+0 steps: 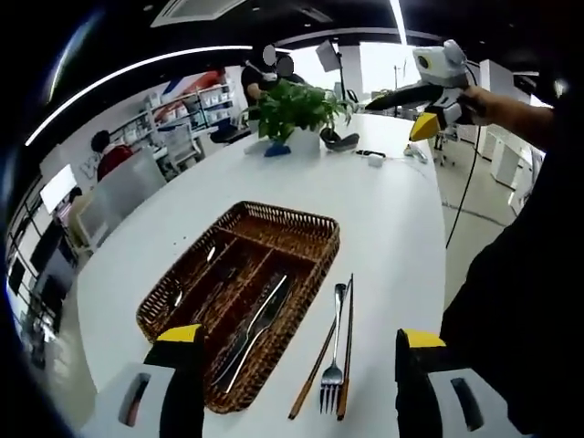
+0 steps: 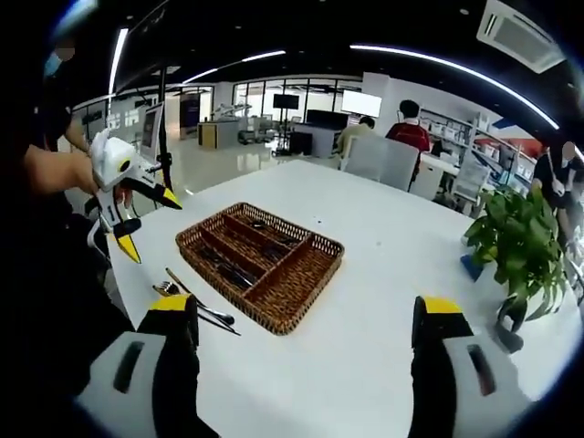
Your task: Arrange the knives, forks, and spoons in their matching storage slots by inserting each utensil handle-first until every utensil is classified and aligned in the correct compartment
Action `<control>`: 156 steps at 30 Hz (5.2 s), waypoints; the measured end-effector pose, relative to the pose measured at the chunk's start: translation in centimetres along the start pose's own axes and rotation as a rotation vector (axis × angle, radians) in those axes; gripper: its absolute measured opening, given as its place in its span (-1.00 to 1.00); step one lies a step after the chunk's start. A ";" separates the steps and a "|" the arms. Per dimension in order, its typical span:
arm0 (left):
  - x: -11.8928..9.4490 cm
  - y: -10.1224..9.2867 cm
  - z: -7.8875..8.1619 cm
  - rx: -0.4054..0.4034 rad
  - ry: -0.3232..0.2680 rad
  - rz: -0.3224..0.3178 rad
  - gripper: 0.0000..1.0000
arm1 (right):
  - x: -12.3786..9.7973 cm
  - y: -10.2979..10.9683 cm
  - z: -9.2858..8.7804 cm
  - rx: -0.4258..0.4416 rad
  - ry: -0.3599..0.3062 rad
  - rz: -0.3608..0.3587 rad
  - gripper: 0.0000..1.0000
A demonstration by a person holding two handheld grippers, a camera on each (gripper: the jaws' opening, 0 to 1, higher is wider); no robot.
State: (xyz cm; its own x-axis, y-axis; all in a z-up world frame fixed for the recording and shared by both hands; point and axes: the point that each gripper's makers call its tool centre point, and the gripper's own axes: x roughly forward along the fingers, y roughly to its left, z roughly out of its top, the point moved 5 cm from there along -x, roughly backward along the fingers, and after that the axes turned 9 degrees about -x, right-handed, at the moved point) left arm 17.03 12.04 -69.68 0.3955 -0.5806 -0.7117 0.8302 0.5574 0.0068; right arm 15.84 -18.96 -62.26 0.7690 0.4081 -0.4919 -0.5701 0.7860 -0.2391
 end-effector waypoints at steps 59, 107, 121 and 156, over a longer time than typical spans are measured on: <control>9.5 -2.2 -8.3 0.099 0.226 -0.185 -0.80 | -1.6 -0.9 -1.7 -0.006 0.077 -0.056 0.96; 8.8 -2.1 -5.8 0.214 0.129 -0.187 -1.00 | -1.5 -1.0 -1.4 -0.012 0.064 -0.053 0.96; 7.3 -2.3 -4.4 0.228 0.106 -0.218 -1.00 | -1.5 0.7 -1.2 0.049 0.048 0.038 0.99; 0.2 2.1 4.6 0.360 0.072 -0.259 -1.00 | -1.0 3.5 0.4 -0.062 0.054 0.161 0.99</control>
State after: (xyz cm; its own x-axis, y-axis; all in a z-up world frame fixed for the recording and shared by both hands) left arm 20.65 10.40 -66.57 0.1386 -0.6239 -0.7692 0.9871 0.1496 0.0565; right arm 13.21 -16.47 -62.31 0.6509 0.4992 -0.5719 -0.7023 0.6821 -0.2039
